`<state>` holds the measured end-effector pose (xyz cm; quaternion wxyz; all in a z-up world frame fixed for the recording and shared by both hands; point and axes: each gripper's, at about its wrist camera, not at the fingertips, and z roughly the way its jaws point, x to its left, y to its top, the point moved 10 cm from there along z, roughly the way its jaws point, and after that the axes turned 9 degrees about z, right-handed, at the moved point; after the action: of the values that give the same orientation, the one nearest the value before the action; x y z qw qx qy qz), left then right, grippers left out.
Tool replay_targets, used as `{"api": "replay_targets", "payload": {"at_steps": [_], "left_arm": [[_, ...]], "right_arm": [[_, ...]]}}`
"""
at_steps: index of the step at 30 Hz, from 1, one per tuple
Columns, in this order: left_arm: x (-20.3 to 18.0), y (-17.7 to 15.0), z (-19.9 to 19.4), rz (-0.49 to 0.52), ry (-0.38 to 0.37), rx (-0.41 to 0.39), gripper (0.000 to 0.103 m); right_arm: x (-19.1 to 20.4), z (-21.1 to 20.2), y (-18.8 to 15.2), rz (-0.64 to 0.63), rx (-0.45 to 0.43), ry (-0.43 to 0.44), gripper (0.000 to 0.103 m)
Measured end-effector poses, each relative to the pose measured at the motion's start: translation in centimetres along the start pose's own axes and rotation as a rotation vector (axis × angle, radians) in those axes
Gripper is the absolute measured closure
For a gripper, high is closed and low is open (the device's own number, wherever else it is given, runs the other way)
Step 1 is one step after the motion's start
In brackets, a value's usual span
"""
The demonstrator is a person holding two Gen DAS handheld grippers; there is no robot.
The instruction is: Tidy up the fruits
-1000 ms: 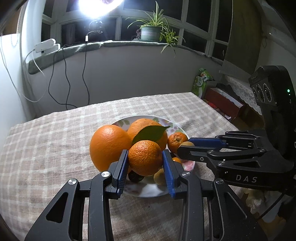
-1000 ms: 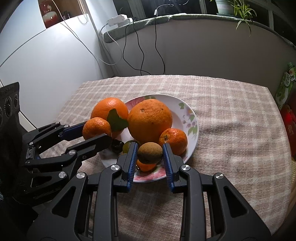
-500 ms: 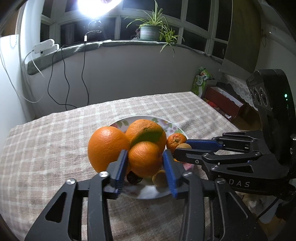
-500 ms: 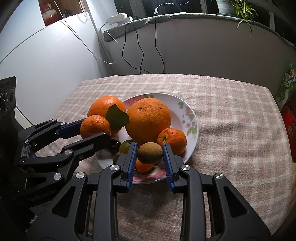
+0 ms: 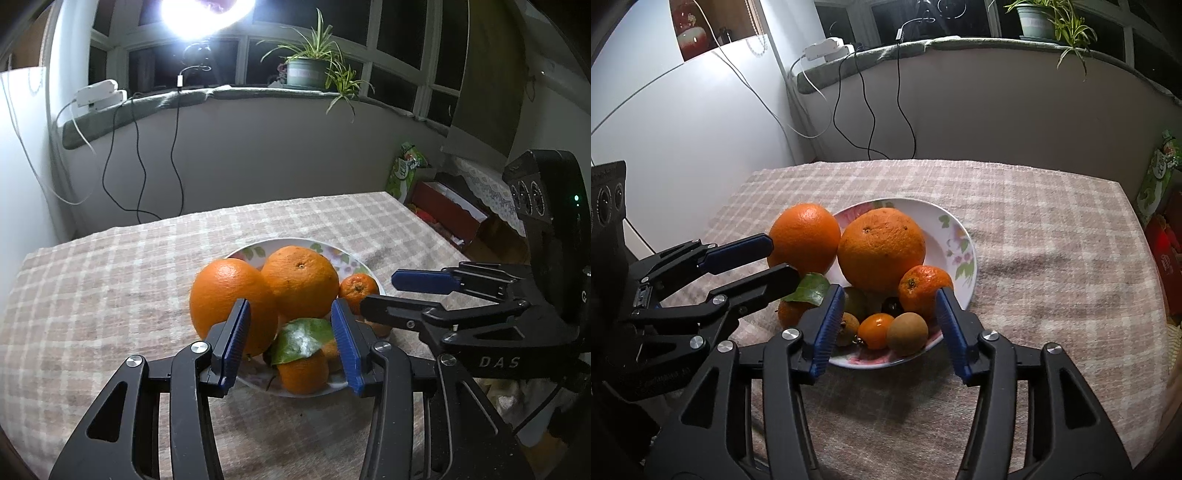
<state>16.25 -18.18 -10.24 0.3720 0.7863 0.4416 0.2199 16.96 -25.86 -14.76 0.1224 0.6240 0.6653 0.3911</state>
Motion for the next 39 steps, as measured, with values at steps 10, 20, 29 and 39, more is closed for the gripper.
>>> {"api": "replay_targets", "payload": {"at_steps": [10,20,29,39], "left_arm": [[-0.2,-0.1,-0.5,0.001,-0.002,-0.002,0.059],[0.0,-0.5,-1.4,-0.024,0.005,-0.007,0.038],[0.6,-1.6,-2.6,-0.04,0.051,0.016,0.023],[0.7,-3.1,-4.1,-0.063,0.081,0.028,0.022]], "right_arm": [[-0.1,-0.9,-0.1,0.006,-0.017,-0.005,0.037],[-0.2,-2.2,-0.3,-0.026,-0.056,-0.06,0.031],[-0.1,-4.5,-1.3,-0.055,-0.121,-0.121,0.011],[-0.6,-6.6,-1.9,0.016,-0.158,-0.119,0.007]]}}
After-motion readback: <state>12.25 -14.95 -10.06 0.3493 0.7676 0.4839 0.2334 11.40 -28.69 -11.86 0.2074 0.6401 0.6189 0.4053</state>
